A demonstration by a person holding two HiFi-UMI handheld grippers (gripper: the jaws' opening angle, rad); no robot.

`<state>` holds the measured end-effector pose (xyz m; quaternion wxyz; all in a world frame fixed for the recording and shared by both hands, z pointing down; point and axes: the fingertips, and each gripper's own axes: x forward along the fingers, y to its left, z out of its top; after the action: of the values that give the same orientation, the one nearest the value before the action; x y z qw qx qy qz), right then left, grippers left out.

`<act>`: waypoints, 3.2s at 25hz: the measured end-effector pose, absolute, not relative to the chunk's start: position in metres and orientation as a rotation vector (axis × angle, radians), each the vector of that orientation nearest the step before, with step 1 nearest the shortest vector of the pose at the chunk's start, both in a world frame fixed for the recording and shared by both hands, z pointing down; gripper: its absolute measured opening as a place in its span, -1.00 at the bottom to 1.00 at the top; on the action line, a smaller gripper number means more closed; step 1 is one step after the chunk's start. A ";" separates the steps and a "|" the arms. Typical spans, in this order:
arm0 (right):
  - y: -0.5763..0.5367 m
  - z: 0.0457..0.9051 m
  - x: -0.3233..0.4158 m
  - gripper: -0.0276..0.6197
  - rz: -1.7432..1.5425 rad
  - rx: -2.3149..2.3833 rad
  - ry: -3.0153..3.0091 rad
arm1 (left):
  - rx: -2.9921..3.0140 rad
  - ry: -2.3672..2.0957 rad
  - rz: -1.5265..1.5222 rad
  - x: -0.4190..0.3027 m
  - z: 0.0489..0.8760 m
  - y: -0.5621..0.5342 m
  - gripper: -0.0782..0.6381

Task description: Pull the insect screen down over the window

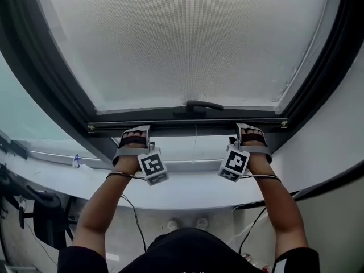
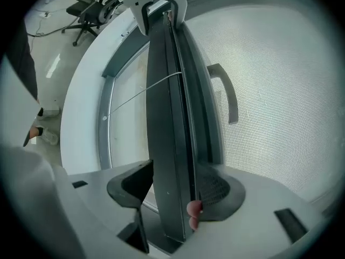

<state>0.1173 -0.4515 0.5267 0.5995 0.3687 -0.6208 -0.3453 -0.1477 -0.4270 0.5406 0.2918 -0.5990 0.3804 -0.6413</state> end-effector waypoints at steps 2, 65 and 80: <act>-0.450 0.528 0.117 -0.13 -0.797 0.866 -1.444 | -1.584 1.028 -1.695 -0.147 0.541 -0.427 0.07; -0.460 0.522 0.120 -0.45 -0.780 0.862 -1.432 | -1.621 1.049 -1.697 -0.146 0.541 -0.434 -0.10; -0.456 0.520 0.127 -0.46 -0.787 0.872 -1.405 | -1.611 1.068 -1.692 -0.149 0.536 -0.433 -0.10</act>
<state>0.1271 -0.4561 0.5205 0.6092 0.3775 -0.6085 -0.3406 -0.1487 -0.4334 0.5364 0.2822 -0.6017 0.3989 -0.6319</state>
